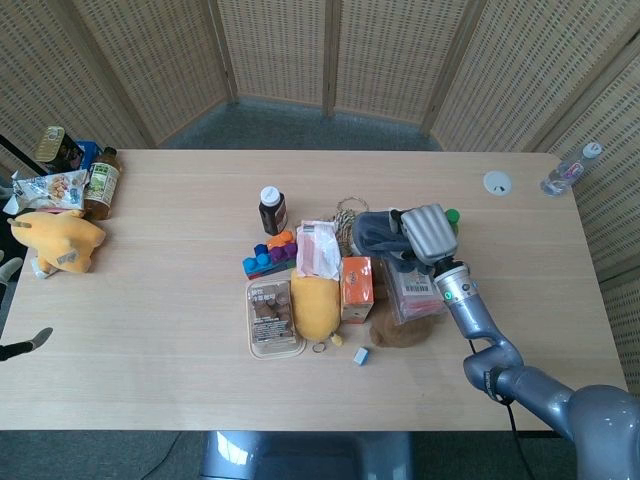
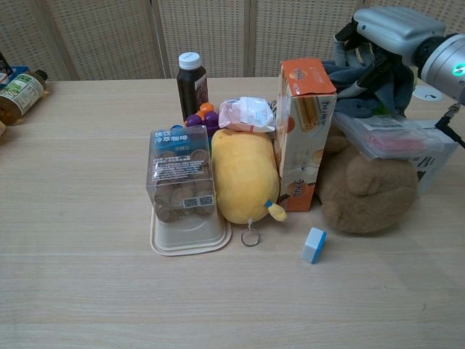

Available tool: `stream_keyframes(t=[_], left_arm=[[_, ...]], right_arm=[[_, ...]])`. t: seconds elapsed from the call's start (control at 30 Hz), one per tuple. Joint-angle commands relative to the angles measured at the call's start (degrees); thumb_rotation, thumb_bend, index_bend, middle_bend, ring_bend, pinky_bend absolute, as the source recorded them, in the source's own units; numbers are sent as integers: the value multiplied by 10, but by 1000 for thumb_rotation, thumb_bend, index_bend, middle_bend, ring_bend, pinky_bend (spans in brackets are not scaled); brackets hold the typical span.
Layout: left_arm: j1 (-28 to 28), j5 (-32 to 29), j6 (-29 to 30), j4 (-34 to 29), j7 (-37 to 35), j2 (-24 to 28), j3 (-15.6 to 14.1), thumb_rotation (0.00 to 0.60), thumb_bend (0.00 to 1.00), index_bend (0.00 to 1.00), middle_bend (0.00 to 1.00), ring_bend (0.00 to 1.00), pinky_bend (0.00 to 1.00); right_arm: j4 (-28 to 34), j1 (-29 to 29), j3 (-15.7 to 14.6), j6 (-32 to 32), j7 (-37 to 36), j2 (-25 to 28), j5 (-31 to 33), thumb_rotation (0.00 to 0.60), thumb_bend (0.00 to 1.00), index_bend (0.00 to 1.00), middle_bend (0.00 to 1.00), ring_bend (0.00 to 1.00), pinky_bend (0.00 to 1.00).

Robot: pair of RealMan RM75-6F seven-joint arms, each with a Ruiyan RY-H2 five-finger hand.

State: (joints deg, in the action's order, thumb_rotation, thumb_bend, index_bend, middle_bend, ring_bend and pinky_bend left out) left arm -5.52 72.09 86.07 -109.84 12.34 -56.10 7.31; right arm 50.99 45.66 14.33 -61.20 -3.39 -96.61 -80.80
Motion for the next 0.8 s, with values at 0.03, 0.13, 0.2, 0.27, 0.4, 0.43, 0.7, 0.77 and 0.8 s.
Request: stream_keyframes(t=[0.03, 0.13, 0.2, 0.27, 0.4, 0.43, 0.7, 0.77, 0.8], left_arm=[[0, 0, 0, -1, 0, 0, 0, 600, 0, 145, 0, 0, 0], [0, 1, 0, -1, -1, 0, 0, 600, 0, 145, 0, 0, 0], [0, 1, -1, -1, -1, 0, -1, 600, 0, 145, 0, 0, 0], [-1, 3, -2, -2, -1, 0, -1, 600, 0, 145, 0, 0, 0], [1, 7, 0, -5, -3, 0, -2, 600, 0, 145, 0, 0, 0], [1, 8, 1, -5, -5, 1, -2, 600, 0, 145, 0, 0, 0], [1, 11, -1, -9, -9, 3, -4, 600, 0, 145, 0, 0, 0], [1, 12, -2, -10, -9, 3, -4, 600, 0, 145, 0, 0, 0], [1, 12, -2, -10, -9, 3, -5, 600, 0, 145, 0, 0, 0]], right_arm=[[9, -1, -1, -5, 6, 8, -1, 600, 0, 608, 765, 740, 734], [30, -3, 2, -16, 15, 22, -2, 600, 0, 613, 770, 748, 740], [52, -2, 6, -25, 29, 35, -4, 600, 0, 613, 771, 748, 740], [78, -2, 10, -34, 47, 51, -4, 600, 0, 614, 770, 748, 741], [136, -2, 23, -45, 85, 83, 0, 600, 0, 615, 770, 748, 742], [151, -2, 26, -47, 94, 91, 3, 600, 0, 616, 771, 748, 741], [280, 3, 60, -57, 184, 162, 24, 600, 0, 620, 770, 748, 741], [309, 8, 72, -57, 208, 178, 32, 600, 0, 620, 770, 749, 741], [321, 11, 77, -56, 218, 185, 36, 600, 0, 620, 770, 748, 741]])
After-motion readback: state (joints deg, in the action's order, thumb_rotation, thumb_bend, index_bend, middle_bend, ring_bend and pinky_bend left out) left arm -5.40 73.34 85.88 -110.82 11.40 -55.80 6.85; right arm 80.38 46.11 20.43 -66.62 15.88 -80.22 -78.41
